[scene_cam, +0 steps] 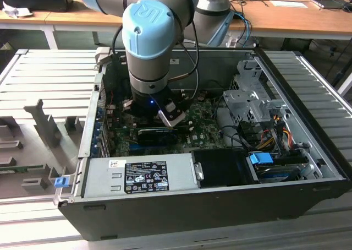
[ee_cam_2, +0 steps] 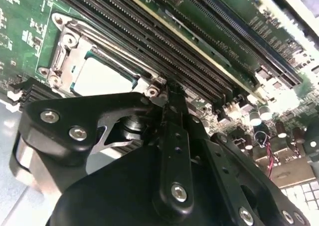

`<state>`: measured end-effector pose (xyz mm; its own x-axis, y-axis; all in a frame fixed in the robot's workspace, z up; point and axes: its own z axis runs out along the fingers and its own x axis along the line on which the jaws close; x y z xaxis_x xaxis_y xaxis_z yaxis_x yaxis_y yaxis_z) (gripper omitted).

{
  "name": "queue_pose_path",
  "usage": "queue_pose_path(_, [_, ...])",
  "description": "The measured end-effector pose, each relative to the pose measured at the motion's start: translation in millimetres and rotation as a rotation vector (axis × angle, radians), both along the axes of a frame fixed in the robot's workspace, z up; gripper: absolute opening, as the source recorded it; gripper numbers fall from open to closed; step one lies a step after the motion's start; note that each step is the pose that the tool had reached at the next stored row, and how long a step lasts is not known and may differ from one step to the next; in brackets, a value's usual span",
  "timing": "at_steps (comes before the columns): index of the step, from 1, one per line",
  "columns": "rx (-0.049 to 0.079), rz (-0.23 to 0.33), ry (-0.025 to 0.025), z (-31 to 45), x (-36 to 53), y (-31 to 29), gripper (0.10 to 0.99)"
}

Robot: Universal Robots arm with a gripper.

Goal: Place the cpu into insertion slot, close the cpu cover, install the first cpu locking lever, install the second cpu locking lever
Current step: 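Install the second cpu locking lever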

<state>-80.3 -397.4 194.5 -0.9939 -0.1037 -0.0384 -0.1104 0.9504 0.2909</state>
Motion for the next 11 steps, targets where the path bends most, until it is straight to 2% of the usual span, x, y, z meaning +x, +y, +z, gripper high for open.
queue_pose_path(2, [0.001, 0.000, -0.0004, 3.8, 0.1, 0.1, 0.106])
queue_pose_path(4, [0.000, -0.001, -0.0001, 16.8, 0.0, 0.0, 0.106])
queue_pose_path(11, [0.001, -0.003, -0.0001, 26.1, 0.0, 0.1, 0.106])
